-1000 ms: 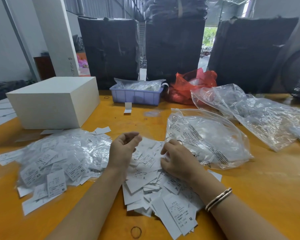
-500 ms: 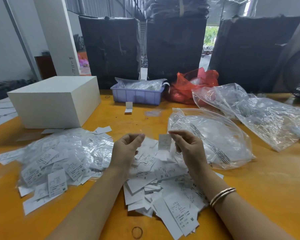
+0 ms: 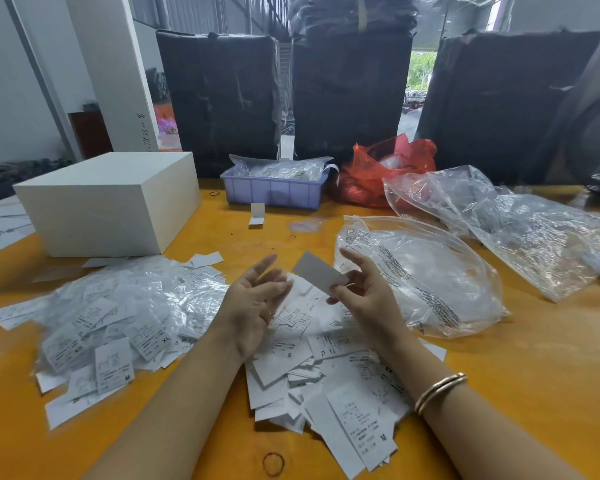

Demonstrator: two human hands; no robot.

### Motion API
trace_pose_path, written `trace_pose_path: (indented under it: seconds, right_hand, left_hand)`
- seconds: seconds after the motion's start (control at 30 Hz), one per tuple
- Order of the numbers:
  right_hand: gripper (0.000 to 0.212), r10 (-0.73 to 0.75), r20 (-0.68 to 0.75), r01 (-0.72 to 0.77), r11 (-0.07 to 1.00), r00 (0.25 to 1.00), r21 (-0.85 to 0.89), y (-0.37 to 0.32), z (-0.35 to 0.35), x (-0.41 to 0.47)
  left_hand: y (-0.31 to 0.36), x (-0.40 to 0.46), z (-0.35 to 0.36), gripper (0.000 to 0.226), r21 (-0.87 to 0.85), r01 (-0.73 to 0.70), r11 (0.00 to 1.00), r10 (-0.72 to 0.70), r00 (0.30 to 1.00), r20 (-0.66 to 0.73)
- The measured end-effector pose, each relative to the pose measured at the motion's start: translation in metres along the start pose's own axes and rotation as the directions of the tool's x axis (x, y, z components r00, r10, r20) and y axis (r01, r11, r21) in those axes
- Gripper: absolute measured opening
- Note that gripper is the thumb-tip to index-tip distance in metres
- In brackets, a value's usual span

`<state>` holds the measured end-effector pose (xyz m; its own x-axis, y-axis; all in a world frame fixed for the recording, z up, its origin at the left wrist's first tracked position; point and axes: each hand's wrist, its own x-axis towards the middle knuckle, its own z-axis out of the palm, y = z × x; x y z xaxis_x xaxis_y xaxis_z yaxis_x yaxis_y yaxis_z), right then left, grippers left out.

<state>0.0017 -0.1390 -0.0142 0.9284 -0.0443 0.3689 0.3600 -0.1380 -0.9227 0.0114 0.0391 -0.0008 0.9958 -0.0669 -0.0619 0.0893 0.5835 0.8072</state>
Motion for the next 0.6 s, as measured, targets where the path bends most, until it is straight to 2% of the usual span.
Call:
trace_pose_path:
  seconds: [0.1,0.23,0.33,0.4,0.53,0.57,0.6]
  right_hand:
    - [0.034,-0.007,0.013,0.007,1.000,1.000,0.008,-0.0007,-0.0003,0.0003]
    - [0.045,-0.005,0.008,0.004,0.990,1.000,0.138,-0.0036,-0.0007,0.0002]
    - [0.036,0.004,0.055,-0.011,0.991,0.998,0.130,-0.0043,-0.0013,-0.0010]
    - [0.023,0.010,0.081,-0.021,0.990,0.997,0.137,-0.0044,-0.0014,-0.0020]
    - [0.007,0.032,0.093,-0.043,0.992,0.995,0.120,-0.0031,-0.0028,-0.0034]
    - [0.004,0.046,0.086,-0.055,0.992,0.995,0.111,-0.0025,-0.0027,-0.0034]
    - [0.014,0.054,0.076,-0.062,0.992,0.996,0.108,-0.0012,-0.0024,-0.0030]
  left_hand:
    - [-0.0002,0.0000,0.0005,0.037,0.028,0.002,1.000,-0.001,1.000,-0.006]
    - [-0.0018,-0.0006,0.0009,0.014,0.082,-0.013,0.997,0.017,0.999,-0.046]
    - [-0.0054,0.0007,0.0002,0.004,0.281,-0.045,0.959,0.082,0.989,-0.123]
    - [-0.0068,0.0015,0.0010,0.007,0.317,-0.058,0.947,0.101,0.988,-0.119]
    - [-0.0043,0.0003,0.0017,0.021,0.268,-0.055,0.962,0.075,0.995,-0.065]
    - [-0.0034,0.0003,0.0008,0.025,0.268,-0.063,0.961,0.080,0.996,-0.050]
    - [-0.0028,0.0004,0.0000,0.029,0.258,-0.074,0.963,0.085,0.996,-0.032]
